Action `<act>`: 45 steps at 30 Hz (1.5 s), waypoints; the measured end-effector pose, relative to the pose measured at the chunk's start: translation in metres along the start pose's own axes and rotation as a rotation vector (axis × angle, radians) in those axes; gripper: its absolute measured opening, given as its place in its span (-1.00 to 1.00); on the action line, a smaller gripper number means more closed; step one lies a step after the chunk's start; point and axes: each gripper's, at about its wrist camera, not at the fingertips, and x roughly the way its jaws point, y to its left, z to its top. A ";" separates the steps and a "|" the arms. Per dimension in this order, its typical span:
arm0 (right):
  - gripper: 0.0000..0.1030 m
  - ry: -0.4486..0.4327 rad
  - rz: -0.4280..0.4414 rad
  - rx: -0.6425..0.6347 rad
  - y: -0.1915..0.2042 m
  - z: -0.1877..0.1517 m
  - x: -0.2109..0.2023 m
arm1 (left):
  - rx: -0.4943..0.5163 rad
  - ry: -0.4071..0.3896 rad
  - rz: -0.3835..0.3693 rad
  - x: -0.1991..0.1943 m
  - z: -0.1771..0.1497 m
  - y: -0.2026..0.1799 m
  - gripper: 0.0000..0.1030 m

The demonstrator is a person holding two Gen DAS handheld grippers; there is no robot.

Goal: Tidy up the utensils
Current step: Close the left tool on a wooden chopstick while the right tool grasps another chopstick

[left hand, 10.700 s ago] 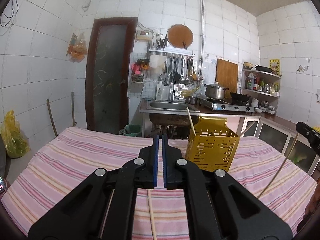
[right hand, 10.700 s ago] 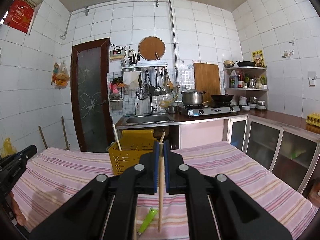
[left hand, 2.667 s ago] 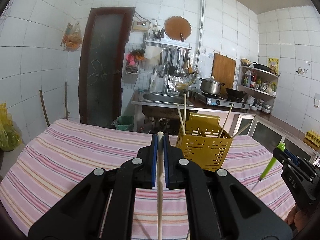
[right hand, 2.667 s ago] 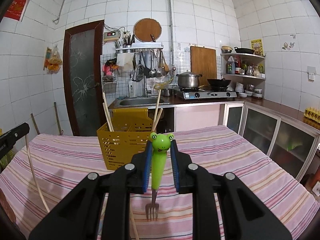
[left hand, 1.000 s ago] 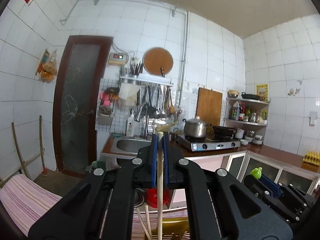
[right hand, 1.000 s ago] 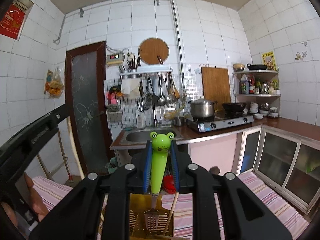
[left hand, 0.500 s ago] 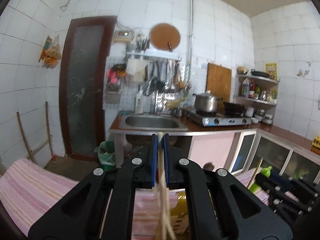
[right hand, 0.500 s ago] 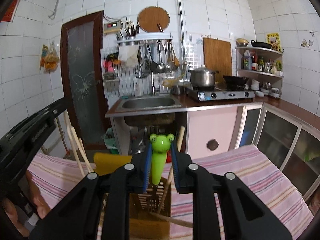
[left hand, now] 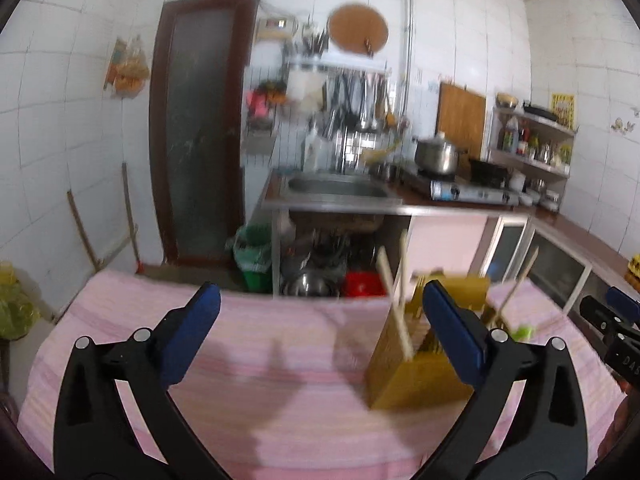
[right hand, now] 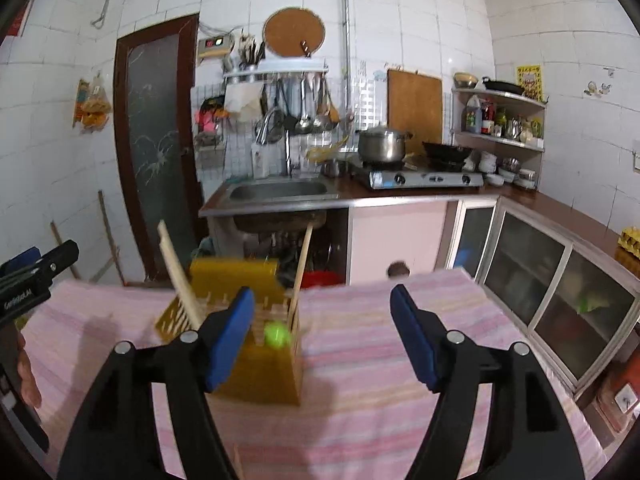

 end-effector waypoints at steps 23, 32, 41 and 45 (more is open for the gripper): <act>0.05 0.402 0.078 -0.146 0.063 -0.141 0.064 | 0.071 0.390 0.012 0.034 -0.166 0.014 0.90; -0.82 0.476 0.128 -0.123 0.065 -0.151 0.080 | 0.084 0.408 0.002 0.036 -0.163 0.004 0.90; -0.88 0.460 0.077 -0.049 0.024 -0.153 0.067 | 0.079 0.430 -0.062 0.037 -0.165 -0.024 0.89; -0.88 0.464 0.055 -0.013 0.004 -0.154 0.065 | 0.106 0.441 -0.091 0.042 -0.167 -0.044 0.81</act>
